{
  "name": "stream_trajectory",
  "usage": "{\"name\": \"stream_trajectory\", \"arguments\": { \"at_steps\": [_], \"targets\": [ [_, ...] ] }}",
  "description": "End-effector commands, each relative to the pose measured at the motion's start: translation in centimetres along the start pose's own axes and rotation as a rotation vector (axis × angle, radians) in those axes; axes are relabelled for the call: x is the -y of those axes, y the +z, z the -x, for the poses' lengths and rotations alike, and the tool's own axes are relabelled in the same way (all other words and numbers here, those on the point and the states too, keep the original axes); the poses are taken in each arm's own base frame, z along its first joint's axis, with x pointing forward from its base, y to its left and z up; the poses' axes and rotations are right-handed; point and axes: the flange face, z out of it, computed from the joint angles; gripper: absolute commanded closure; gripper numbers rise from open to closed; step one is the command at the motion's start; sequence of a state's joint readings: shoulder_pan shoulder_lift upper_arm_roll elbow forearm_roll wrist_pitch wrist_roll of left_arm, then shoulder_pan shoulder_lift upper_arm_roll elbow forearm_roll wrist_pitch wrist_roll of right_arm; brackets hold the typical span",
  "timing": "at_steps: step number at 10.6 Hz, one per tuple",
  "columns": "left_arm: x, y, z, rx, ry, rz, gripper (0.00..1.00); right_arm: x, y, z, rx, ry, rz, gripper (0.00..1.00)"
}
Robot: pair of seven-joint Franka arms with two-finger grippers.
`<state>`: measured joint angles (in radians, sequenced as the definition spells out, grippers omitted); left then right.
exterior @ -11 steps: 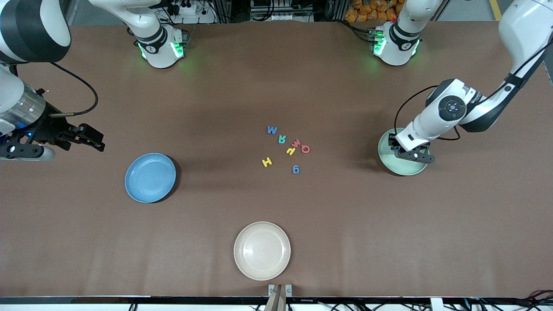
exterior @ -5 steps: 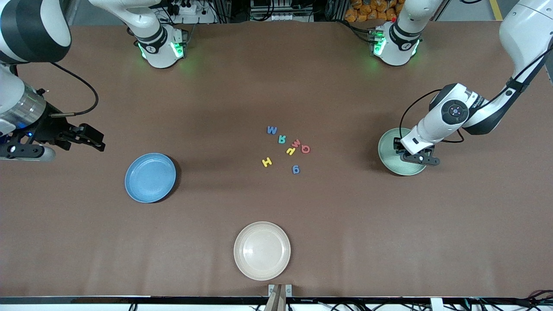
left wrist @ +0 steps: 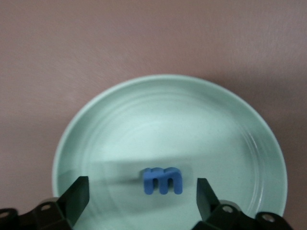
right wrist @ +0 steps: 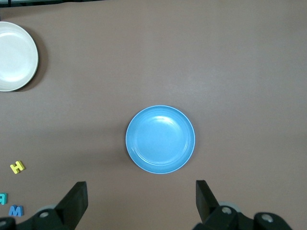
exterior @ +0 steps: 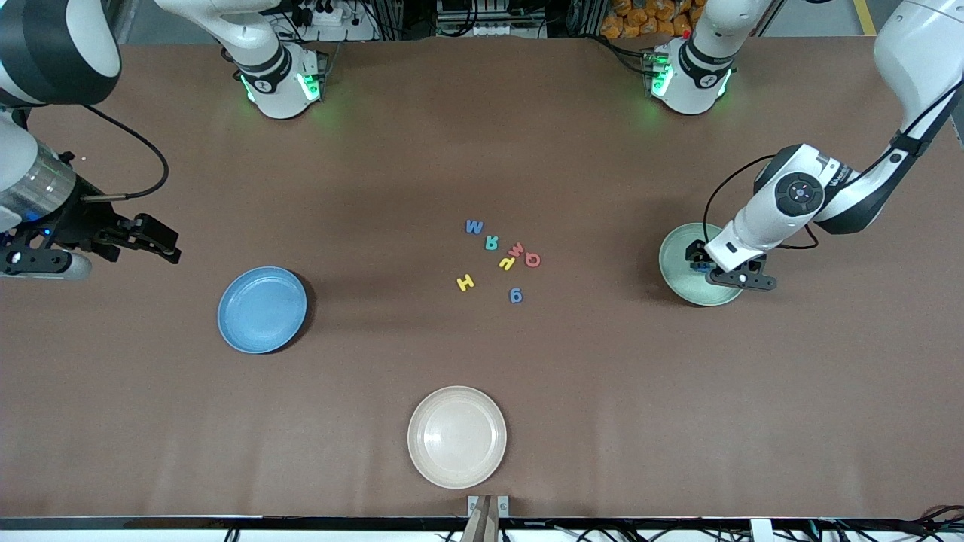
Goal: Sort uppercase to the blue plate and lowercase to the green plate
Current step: 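Lower the blue m onto the green plate and open the left gripper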
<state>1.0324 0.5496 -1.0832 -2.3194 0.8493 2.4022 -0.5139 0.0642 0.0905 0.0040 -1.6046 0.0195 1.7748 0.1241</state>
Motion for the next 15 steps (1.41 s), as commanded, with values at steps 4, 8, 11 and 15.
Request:
{"name": "stream_trajectory", "arguments": {
  "at_steps": [4, 8, 11, 15],
  "targets": [
    [0.7, -15.3, -2.4, 0.03, -0.115, -0.107, 0.0, 0.3, -1.4, 0.1, -0.018, -0.007, -0.007, 0.01],
    [2.6, -26.0, -3.9, 0.045, -0.211, -0.089, 0.0, 0.9, -1.4, 0.2, -0.017, -0.014, -0.009, 0.0],
    [3.3, -31.3, -4.4, 0.014, -0.23, -0.076, 0.0, 2.3, -1.0, 0.2, -0.016, -0.035, -0.014, 0.0],
    [3.3, -33.3, -4.3, 0.014, -0.241, -0.059, 0.0, 6.1, -0.3, 0.7, -0.006, -0.086, -0.03, 0.02]
  ]
}}
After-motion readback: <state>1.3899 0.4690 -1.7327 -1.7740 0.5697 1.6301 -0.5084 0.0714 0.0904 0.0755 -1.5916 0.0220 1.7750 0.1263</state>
